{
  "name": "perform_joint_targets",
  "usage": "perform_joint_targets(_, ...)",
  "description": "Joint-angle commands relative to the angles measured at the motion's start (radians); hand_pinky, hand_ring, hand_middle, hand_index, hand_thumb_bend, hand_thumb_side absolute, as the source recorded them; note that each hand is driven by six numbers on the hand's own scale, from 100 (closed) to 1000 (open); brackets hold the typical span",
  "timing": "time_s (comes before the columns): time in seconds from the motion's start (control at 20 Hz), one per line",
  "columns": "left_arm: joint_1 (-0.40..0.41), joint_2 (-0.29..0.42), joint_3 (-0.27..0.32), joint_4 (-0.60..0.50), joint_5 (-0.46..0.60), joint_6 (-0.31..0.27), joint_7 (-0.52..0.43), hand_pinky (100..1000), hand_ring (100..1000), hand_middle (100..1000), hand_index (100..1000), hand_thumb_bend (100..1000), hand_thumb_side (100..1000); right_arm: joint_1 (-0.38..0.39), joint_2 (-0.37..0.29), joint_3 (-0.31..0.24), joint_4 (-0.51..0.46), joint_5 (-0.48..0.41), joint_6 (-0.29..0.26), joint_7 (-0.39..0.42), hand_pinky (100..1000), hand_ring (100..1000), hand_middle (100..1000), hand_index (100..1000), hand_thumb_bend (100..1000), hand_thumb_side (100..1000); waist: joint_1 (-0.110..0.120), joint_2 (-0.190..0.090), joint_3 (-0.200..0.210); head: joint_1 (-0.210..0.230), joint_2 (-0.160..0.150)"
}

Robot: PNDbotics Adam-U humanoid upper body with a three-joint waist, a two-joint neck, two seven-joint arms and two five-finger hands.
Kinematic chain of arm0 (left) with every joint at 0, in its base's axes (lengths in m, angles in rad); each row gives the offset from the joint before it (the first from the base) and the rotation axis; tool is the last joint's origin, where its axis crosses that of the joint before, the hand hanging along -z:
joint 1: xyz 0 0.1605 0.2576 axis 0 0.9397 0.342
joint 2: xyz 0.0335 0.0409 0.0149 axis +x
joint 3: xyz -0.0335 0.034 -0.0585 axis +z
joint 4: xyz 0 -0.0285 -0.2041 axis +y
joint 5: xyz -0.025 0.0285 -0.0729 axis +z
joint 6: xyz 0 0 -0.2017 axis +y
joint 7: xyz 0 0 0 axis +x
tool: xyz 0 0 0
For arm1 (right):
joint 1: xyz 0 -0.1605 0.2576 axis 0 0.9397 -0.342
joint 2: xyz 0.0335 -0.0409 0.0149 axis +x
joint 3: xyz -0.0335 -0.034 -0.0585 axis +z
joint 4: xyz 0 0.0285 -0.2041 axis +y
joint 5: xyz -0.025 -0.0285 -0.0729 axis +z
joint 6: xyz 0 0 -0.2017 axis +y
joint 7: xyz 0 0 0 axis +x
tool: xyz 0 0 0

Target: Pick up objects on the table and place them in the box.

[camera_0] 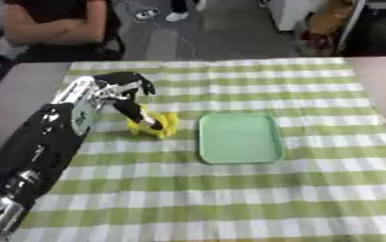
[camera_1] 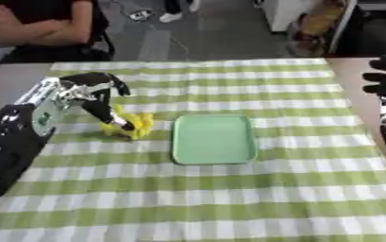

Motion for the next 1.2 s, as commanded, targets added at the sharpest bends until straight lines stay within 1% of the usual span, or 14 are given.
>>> perform_joint_targets(0.05,-0.033,-0.003,0.017,0.015,-0.033,-0.003,-0.001,474,510,753,854,857,574,-0.014,-0.01,0.0,-0.013,-0.005,-0.001,0.005,691,747,778,884,100,835,-0.003,-0.007,-0.001,0.012,-0.019)
perform_joint_targets(0.35,-0.054,-0.029,0.026,0.062,-0.072,-0.022,-0.007,480,510,750,846,842,577,-0.018,-0.008,0.002,-0.014,-0.007,-0.001,0.008,691,747,778,884,100,837,-0.004,-0.001,-0.006,0.017,-0.023)
perform_joint_targets(0.65,-0.045,-0.042,0.026,0.087,-0.081,-0.037,-0.019,484,510,748,843,842,577,-0.02,-0.007,0.003,-0.015,-0.009,-0.002,0.009,691,747,778,884,100,835,-0.004,0.002,-0.009,0.019,-0.022)
perform_joint_targets(1.2,-0.026,-0.055,0.031,0.122,-0.104,-0.042,-0.034,487,489,728,827,834,574,-0.023,-0.003,0.004,-0.018,-0.011,-0.003,0.012,692,748,779,885,100,835,-0.009,0.011,-0.015,0.024,-0.024)
